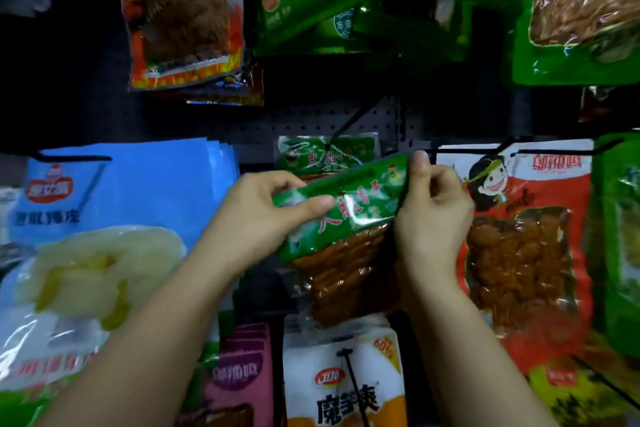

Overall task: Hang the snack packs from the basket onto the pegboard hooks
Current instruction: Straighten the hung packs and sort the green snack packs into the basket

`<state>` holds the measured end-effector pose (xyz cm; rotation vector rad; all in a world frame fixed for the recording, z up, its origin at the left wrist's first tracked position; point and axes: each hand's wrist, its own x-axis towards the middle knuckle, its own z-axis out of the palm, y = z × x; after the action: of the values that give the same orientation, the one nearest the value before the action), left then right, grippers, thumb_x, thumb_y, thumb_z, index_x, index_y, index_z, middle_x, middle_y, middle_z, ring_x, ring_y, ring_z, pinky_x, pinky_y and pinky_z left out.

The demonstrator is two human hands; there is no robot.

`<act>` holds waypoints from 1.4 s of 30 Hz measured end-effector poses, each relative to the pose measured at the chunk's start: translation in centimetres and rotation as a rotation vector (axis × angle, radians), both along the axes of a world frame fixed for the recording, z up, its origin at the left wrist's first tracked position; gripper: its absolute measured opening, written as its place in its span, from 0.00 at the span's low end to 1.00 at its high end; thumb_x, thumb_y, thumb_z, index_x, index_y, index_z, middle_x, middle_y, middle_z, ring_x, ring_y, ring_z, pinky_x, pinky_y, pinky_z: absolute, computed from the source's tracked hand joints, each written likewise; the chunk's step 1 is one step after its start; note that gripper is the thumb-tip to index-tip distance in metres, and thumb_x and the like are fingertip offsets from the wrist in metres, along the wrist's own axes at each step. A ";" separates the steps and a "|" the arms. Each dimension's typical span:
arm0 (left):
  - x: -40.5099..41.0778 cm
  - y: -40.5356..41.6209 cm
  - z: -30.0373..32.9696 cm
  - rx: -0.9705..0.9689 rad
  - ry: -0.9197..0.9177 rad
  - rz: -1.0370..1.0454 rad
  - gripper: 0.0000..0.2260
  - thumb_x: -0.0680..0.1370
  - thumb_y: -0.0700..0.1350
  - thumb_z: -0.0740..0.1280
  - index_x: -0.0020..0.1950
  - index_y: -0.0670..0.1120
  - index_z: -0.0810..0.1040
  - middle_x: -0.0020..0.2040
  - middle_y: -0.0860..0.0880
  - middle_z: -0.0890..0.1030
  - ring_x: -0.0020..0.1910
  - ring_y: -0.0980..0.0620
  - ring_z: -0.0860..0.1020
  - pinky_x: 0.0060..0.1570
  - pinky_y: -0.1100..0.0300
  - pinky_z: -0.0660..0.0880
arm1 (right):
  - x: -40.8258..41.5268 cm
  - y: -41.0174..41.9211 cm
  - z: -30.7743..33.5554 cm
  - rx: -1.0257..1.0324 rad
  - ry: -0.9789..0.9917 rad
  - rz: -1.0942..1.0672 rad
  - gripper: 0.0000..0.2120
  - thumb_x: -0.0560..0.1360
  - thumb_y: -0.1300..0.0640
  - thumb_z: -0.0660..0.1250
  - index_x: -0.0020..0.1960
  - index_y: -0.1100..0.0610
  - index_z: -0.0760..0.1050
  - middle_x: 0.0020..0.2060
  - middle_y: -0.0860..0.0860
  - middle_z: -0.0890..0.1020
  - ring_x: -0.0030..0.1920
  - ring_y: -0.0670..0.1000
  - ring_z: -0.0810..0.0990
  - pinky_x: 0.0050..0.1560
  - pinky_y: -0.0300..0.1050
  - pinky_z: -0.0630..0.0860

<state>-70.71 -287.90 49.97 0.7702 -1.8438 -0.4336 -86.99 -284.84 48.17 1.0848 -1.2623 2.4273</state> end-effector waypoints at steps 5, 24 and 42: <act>0.5 1.4 1.3 -0.029 0.242 -0.134 0.12 0.59 0.57 0.72 0.34 0.50 0.80 0.32 0.54 0.81 0.26 0.60 0.77 0.28 0.68 0.72 | 0.6 2.3 0.0 -0.058 -0.014 0.248 0.12 0.77 0.51 0.65 0.37 0.53 0.69 0.28 0.48 0.68 0.26 0.39 0.65 0.29 0.31 0.64; -1.3 6.4 7.4 -0.434 0.355 -0.215 0.04 0.69 0.50 0.73 0.36 0.53 0.82 0.34 0.55 0.84 0.39 0.56 0.83 0.44 0.50 0.81 | 0.0 9.2 6.2 -0.237 0.417 -0.218 0.06 0.75 0.54 0.68 0.41 0.52 0.73 0.28 0.40 0.70 0.30 0.34 0.71 0.31 0.29 0.64; -2.7 1.0 6.3 -0.145 0.370 -0.196 0.03 0.70 0.46 0.74 0.38 0.49 0.83 0.37 0.48 0.85 0.36 0.51 0.84 0.41 0.53 0.81 | 0.0 6.5 5.9 0.121 0.637 -0.413 0.06 0.77 0.56 0.65 0.51 0.58 0.73 0.41 0.59 0.82 0.44 0.65 0.79 0.42 0.57 0.75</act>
<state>-73.42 -286.87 56.32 0.3806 -1.5849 -0.5235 -86.99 -278.38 54.10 1.3221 -1.2514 1.5444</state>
